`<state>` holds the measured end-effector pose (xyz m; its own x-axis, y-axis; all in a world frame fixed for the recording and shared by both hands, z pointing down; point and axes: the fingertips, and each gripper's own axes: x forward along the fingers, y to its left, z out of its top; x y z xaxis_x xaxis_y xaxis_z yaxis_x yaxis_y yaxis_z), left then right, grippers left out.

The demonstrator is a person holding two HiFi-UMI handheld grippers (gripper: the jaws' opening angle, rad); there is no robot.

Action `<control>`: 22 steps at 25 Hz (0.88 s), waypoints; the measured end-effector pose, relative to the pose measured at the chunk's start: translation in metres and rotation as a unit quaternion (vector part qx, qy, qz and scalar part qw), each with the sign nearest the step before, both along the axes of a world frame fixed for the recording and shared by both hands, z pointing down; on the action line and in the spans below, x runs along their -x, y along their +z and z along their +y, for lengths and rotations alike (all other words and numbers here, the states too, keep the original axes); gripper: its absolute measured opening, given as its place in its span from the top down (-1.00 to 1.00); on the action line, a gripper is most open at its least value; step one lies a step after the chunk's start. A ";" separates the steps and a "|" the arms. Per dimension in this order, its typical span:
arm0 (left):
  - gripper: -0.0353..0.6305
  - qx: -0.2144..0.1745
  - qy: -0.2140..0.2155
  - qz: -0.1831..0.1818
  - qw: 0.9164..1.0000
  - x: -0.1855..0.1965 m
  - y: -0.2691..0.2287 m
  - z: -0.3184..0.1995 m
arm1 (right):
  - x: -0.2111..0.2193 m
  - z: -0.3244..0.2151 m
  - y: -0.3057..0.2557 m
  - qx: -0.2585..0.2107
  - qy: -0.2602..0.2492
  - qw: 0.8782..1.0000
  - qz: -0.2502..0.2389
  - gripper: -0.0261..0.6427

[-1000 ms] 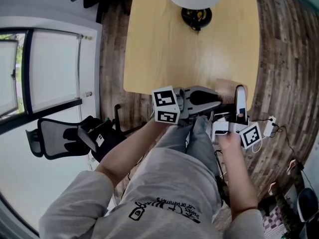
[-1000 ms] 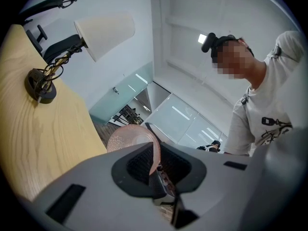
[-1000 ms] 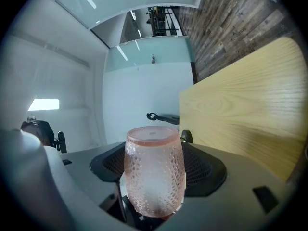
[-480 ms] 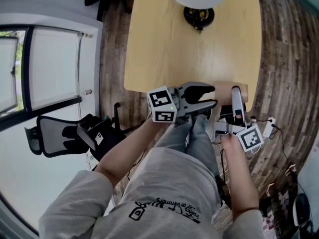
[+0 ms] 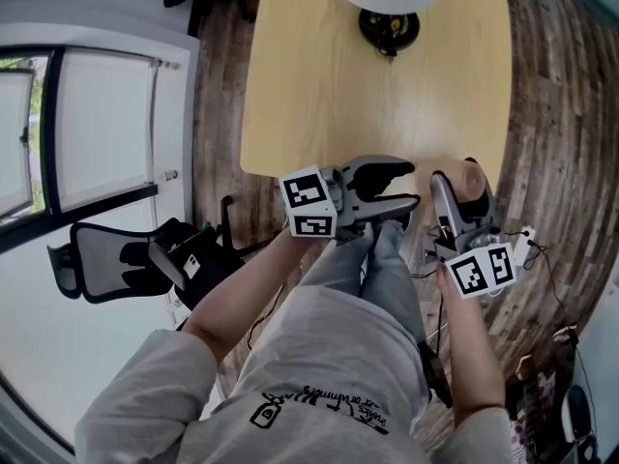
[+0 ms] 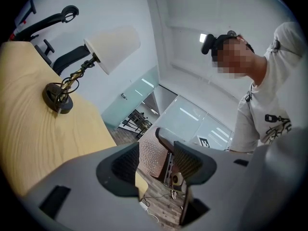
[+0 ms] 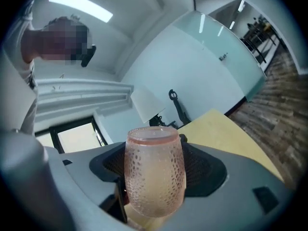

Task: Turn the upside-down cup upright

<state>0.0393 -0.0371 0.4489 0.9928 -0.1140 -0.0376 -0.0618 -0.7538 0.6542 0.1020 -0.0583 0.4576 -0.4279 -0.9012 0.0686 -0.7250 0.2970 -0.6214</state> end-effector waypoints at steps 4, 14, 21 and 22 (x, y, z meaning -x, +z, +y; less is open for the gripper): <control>0.24 -0.001 -0.003 0.006 1.000 0.001 -0.001 -0.003 | 0.014 0.002 0.007 -0.020 -0.037 0.992 0.122 -0.13; 0.24 0.002 -0.011 0.002 1.000 0.005 0.007 -0.008 | 0.040 0.007 0.041 -0.037 -0.081 0.956 0.278 -0.13; 0.24 0.002 -0.012 -0.004 1.000 0.005 0.014 -0.008 | 0.044 0.003 0.062 -0.038 -0.076 0.951 0.298 -0.13; 0.24 0.003 -0.012 -0.005 1.000 0.004 0.015 -0.008 | 0.044 0.002 0.063 -0.040 -0.073 0.951 0.298 -0.13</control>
